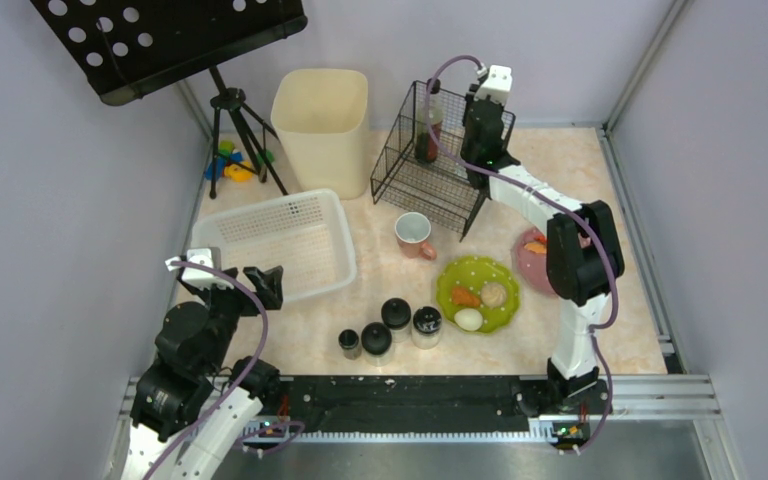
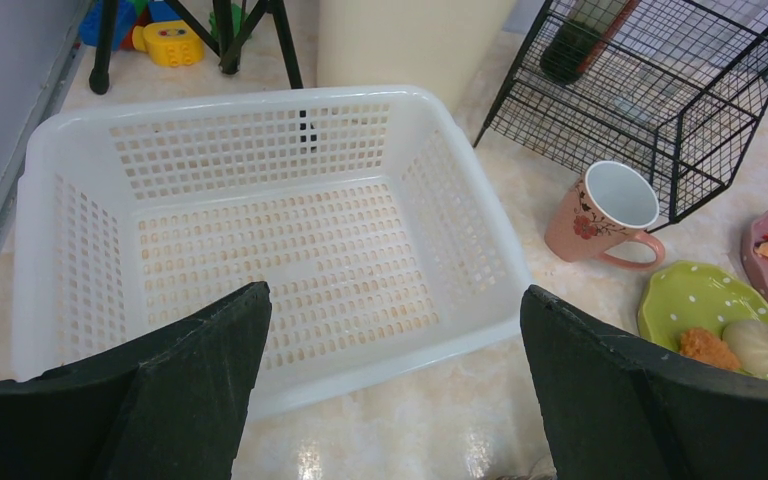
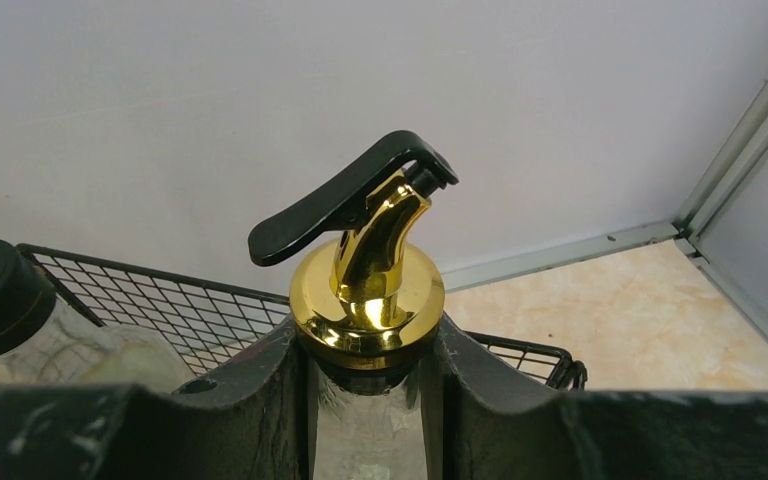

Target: Clear the kitchen counter

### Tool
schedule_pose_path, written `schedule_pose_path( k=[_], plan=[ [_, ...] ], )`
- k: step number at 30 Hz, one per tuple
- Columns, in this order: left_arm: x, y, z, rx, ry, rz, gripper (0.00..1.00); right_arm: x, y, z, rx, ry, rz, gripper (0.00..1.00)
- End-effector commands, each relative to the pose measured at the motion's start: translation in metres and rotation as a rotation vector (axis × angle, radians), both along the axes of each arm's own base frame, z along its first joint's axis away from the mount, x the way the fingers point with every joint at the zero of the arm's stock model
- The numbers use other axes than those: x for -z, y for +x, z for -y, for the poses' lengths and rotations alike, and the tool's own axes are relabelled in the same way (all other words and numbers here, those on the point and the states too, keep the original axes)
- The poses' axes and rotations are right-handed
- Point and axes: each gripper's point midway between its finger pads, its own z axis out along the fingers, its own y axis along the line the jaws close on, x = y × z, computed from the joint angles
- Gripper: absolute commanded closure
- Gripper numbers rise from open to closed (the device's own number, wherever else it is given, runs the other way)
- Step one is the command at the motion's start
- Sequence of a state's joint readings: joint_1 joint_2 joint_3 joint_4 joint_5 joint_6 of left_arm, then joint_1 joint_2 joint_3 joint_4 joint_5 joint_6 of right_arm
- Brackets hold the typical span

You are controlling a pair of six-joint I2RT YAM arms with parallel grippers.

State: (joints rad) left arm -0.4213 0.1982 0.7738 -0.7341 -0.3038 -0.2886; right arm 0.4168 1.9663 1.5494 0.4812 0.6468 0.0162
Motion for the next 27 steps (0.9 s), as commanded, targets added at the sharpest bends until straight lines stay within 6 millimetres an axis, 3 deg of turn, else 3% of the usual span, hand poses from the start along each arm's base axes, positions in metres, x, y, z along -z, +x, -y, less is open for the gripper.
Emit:
schedule_pose_path(
  k=[1, 6, 16, 22, 27],
  plan=[
    [-0.009, 0.003, 0.003, 0.011, -0.011, 0.044, 0.01, -0.023, -0.002, -0.001, 0.005, 0.088, 0.089, 0.85],
    [-0.009, 0.003, 0.003, 0.010, -0.011, 0.045, 0.01, -0.024, -0.004, -0.002, -0.006, 0.094, 0.089, 0.61],
    [-0.008, 0.004, 0.003, 0.009, -0.010, 0.042, 0.01, -0.047, -0.014, -0.011, -0.048, 0.077, 0.117, 0.36],
    [-0.008, 0.004, 0.003, 0.008, -0.010, 0.042, 0.01, -0.083, -0.032, -0.022, -0.076, 0.072, 0.180, 0.32],
    [-0.008, 0.003, 0.002, 0.006, -0.011, 0.044, 0.01, -0.131, -0.059, -0.032, -0.109, 0.042, 0.258, 0.30]
  ],
)
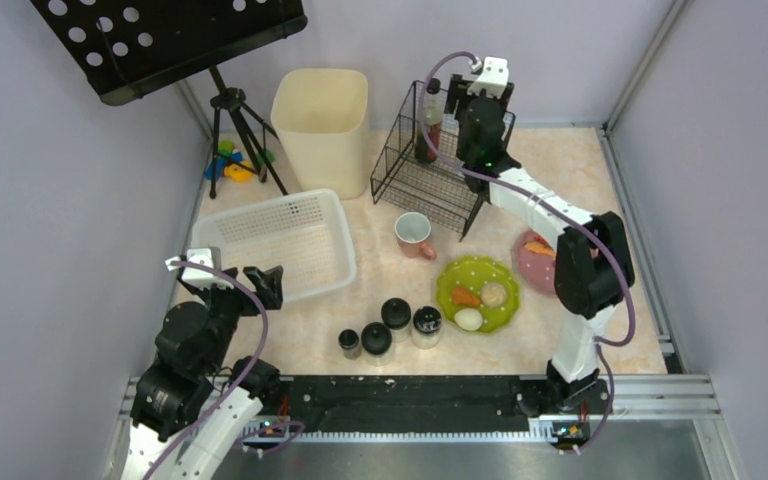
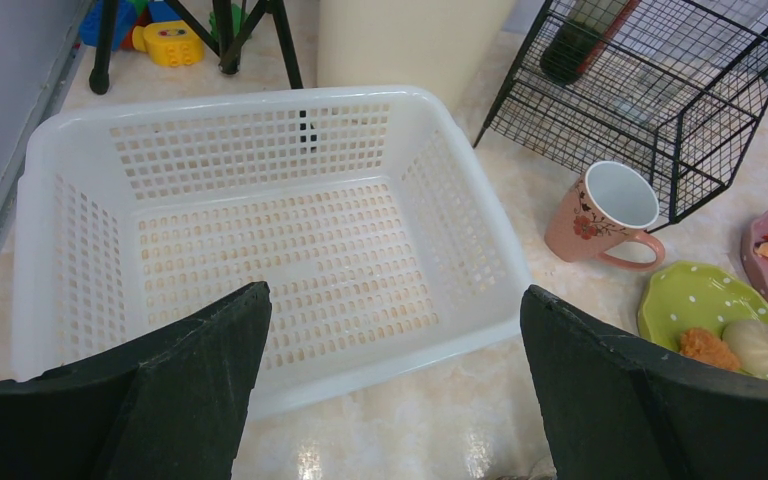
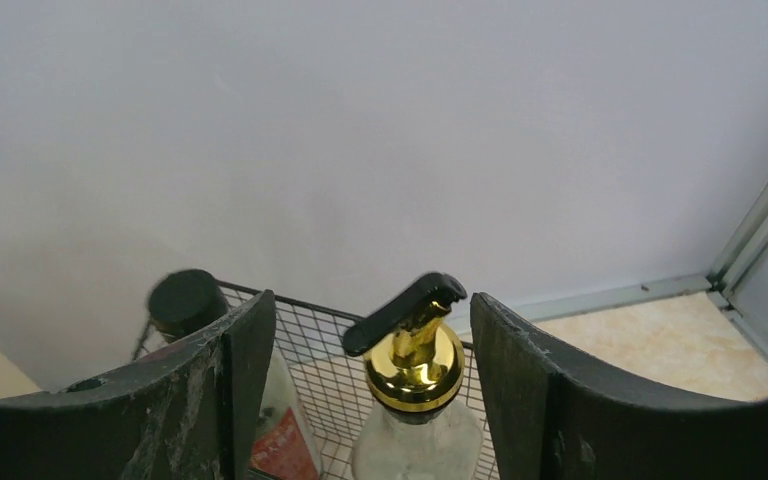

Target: Clear the kitchen counter

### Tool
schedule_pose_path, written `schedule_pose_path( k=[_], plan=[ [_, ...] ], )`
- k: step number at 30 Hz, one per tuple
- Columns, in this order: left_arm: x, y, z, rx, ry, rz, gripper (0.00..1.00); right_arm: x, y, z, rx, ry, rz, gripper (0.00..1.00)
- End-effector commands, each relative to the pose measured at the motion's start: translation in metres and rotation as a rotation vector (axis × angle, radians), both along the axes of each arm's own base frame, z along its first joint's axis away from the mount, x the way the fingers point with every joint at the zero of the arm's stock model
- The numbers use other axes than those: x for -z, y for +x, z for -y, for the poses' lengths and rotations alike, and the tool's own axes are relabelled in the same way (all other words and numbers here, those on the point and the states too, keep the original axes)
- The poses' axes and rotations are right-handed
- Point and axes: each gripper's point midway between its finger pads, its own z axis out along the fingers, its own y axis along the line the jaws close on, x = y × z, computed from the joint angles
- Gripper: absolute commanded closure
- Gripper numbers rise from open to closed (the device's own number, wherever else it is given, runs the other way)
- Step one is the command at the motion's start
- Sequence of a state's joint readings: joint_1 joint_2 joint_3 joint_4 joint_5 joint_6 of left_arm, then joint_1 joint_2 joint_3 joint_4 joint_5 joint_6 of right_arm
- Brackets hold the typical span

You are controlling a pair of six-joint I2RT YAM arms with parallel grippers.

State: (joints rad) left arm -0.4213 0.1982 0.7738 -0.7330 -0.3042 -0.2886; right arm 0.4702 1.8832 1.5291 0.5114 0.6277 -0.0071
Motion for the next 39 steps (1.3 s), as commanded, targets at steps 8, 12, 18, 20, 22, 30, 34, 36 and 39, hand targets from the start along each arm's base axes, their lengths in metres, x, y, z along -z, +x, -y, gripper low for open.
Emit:
schedule_pose_path(
  k=[8, 12, 18, 20, 22, 30, 34, 36, 39],
  plan=[
    [-0.008, 0.003, 0.002, 0.008, -0.011, 0.044, 0.01, -0.147, -0.101, -0.031, -0.092, -0.036, 0.255, 0.27],
    [-0.009, 0.003, 0.002, 0.005, -0.013, 0.046, 0.01, -0.156, -0.138, -0.043, -0.195, -0.046, 0.238, 0.27],
    [-0.008, 0.002, 0.001, 0.000, -0.014, 0.047, 0.01, -0.128, -0.171, -0.061, -0.408, -0.034, 0.112, 0.28],
    [-0.008, 0.002, 0.001, 0.000, -0.014, 0.047, 0.01, -0.110, -0.180, -0.067, -0.472, -0.041, 0.043, 0.28],
    [-0.009, 0.002, 0.001, 0.000, -0.015, 0.048, 0.01, -0.098, -0.188, -0.069, -0.505, -0.018, -0.014, 0.28],
    [-0.010, 0.001, -0.002, -0.008, -0.019, 0.057, 0.01, -0.037, -0.225, -0.076, -0.651, -0.001, -0.208, 0.28],
    [-0.010, 0.001, -0.001, -0.005, -0.018, 0.055, 0.01, -0.011, -0.250, -0.081, -0.751, -0.010, -0.289, 0.28],
    [-0.009, 0.002, 0.000, -0.003, -0.016, 0.052, 0.01, 0.002, -0.264, -0.083, -0.798, -0.019, -0.338, 0.28],
    [-0.009, 0.002, 0.001, 0.002, -0.016, 0.050, 0.01, 0.020, -0.282, -0.079, -0.830, -0.020, -0.403, 0.28]
  ],
)
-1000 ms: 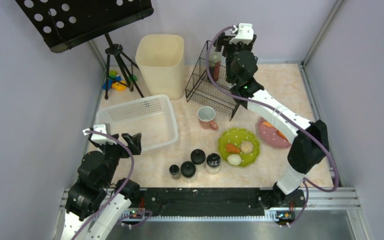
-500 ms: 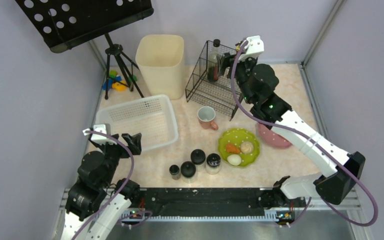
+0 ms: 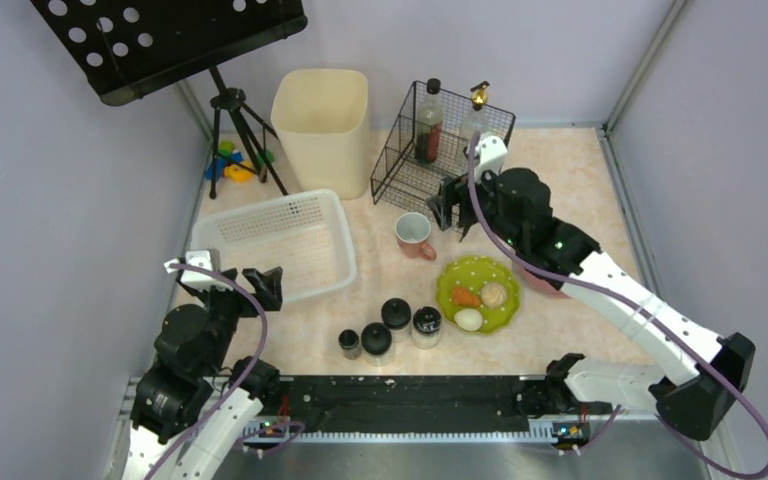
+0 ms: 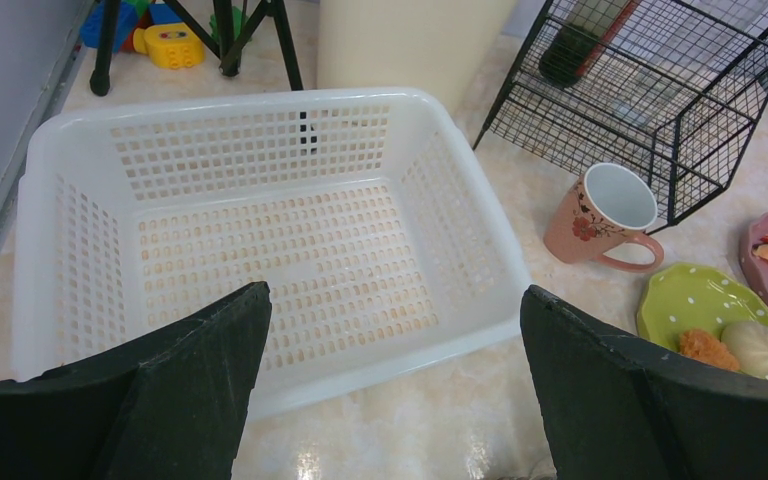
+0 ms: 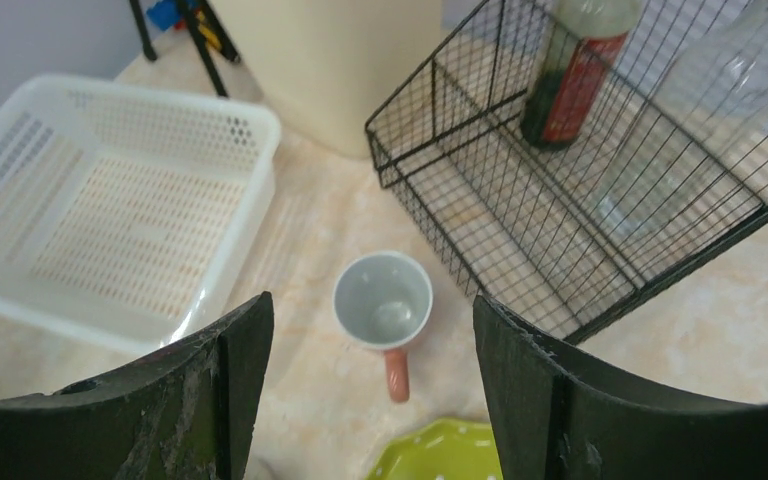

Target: Clear the kitchen counter

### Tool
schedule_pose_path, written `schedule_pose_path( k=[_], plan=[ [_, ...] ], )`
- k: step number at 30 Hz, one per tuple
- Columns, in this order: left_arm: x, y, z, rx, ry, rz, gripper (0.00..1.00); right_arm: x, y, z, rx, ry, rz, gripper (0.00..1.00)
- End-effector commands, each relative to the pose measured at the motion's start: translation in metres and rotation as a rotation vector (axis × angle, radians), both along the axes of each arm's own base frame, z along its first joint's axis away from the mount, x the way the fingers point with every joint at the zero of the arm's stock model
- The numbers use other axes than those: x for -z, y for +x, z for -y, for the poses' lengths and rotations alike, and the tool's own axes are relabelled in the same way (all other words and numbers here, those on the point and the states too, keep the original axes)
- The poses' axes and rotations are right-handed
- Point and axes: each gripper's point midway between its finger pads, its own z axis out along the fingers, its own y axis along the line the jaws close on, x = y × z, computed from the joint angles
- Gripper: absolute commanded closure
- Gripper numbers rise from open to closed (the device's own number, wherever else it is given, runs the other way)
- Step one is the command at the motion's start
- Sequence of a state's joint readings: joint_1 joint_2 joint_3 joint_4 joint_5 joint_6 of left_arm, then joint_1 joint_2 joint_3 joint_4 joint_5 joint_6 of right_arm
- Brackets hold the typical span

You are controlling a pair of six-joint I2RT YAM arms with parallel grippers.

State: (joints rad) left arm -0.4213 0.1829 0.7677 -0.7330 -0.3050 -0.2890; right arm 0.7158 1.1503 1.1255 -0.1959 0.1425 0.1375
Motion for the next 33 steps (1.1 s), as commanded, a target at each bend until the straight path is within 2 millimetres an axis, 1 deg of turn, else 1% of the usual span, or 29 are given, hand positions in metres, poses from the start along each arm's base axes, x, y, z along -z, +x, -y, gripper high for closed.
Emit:
schedule_pose_path(
  k=[1, 9, 12, 14, 15, 16, 19, 23, 29, 33],
  plan=[
    [-0.009, 0.003, 0.002, 0.003, -0.012, 0.043, 0.01, 0.009, -0.041, -0.002, -0.112, 0.027, -0.079, 0.28],
    [-0.009, 0.004, 0.003, 0.009, -0.010, 0.039, 0.01, 0.043, -0.104, -0.007, -0.296, 0.038, -0.217, 0.28],
    [-0.009, 0.004, 0.003, 0.011, -0.009, 0.039, 0.01, 0.060, -0.126, -0.011, -0.365, 0.002, -0.281, 0.26],
    [-0.009, 0.004, 0.004, 0.012, -0.009, 0.038, 0.01, 0.075, -0.137, -0.011, -0.387, -0.043, -0.326, 0.26],
    [-0.009, 0.004, 0.004, 0.012, -0.010, 0.039, 0.01, 0.083, -0.141, -0.010, -0.385, -0.072, -0.343, 0.25],
    [-0.008, 0.004, 0.004, 0.013, -0.009, 0.037, 0.01, 0.089, -0.143, -0.009, -0.375, -0.100, -0.345, 0.22],
    [-0.008, 0.004, 0.003, 0.012, -0.011, 0.040, 0.01, 0.104, -0.149, -0.007, -0.356, -0.160, -0.354, 0.02],
    [-0.009, 0.004, 0.003, 0.010, -0.011, 0.042, 0.01, 0.123, -0.164, -0.014, -0.413, -0.211, -0.393, 0.01],
    [-0.008, 0.004, 0.003, 0.010, -0.010, 0.039, 0.01, 0.148, -0.174, -0.013, -0.441, -0.256, -0.447, 0.02],
    [-0.009, 0.004, 0.003, 0.010, -0.011, 0.042, 0.01, 0.162, -0.183, -0.017, -0.477, -0.286, -0.488, 0.02]
  ],
)
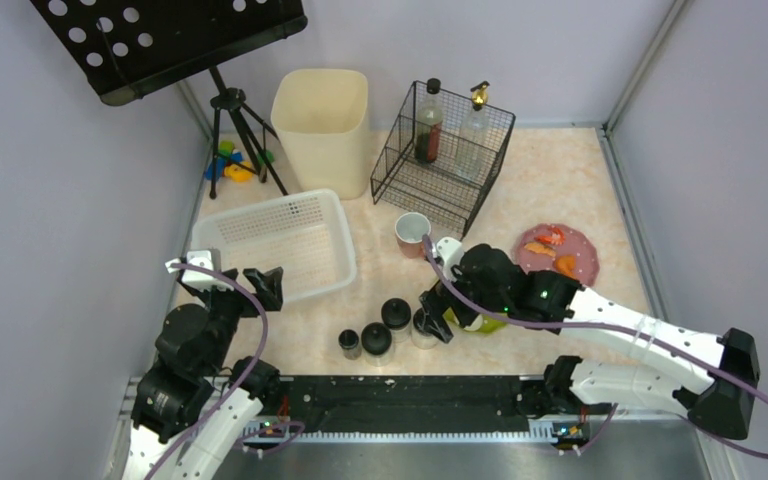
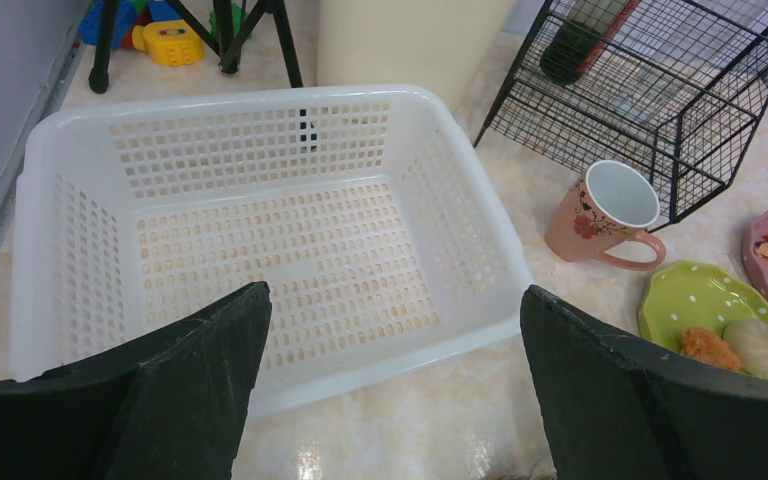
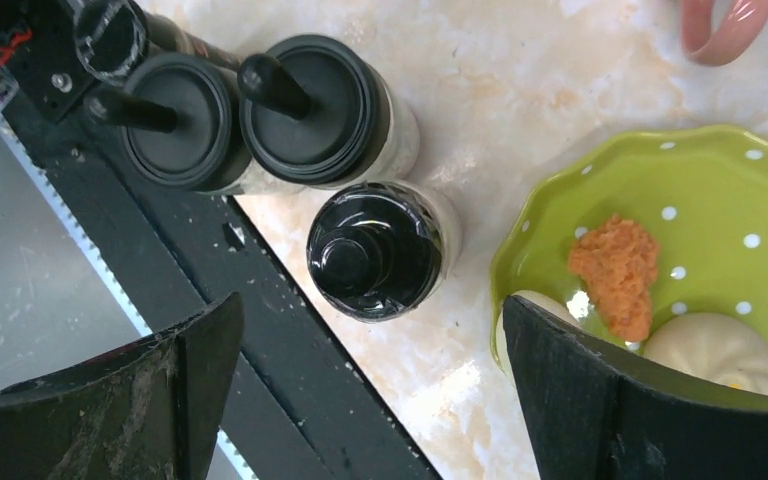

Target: Clear the kitchen counter

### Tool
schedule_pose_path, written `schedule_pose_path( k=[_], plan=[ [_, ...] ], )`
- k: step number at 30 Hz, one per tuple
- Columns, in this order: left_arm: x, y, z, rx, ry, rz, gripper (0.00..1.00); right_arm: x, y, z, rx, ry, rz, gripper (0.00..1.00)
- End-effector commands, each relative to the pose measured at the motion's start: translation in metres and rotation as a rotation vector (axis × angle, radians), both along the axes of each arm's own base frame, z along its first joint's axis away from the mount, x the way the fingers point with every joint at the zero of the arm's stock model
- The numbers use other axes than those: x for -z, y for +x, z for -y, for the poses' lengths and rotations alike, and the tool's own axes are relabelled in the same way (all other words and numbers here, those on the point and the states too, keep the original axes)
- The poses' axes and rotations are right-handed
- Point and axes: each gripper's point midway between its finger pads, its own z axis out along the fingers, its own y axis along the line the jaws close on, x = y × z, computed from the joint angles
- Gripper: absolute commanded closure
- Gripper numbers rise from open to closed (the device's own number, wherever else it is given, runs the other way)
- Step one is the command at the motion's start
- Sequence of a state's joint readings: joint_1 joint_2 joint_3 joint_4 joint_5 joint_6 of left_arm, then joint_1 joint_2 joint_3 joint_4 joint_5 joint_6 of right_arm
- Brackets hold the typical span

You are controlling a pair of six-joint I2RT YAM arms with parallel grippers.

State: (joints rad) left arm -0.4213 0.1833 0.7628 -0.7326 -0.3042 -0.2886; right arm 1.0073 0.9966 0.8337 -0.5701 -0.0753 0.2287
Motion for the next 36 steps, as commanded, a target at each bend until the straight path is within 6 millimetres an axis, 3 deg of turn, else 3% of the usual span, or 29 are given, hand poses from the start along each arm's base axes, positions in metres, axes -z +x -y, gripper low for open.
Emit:
schedule_pose_path(
  k=[1, 13, 20, 32, 36],
  plan=[
    [-0.010, 0.004, 0.003, 0.010, -0.013, 0.045, 0.01, 0.009, -0.008, -0.007, -0.041, -0.021, -0.019, 0.02],
    [-0.010, 0.004, 0.005, 0.019, -0.013, 0.042, 0.01, 0.040, -0.004, -0.023, -0.014, -0.138, 0.000, 0.02],
    [-0.010, 0.004, 0.005, 0.020, -0.012, 0.043, 0.01, 0.048, -0.002, -0.032, -0.011, -0.169, 0.012, 0.04],
    [-0.011, 0.003, 0.005, 0.024, -0.016, 0.052, 0.01, 0.056, 0.008, -0.038, 0.021, -0.177, 0.033, 0.16],
    [-0.012, 0.002, 0.005, 0.024, -0.017, 0.054, 0.01, 0.062, 0.005, -0.039, 0.009, -0.188, 0.018, 0.28]
  ],
)
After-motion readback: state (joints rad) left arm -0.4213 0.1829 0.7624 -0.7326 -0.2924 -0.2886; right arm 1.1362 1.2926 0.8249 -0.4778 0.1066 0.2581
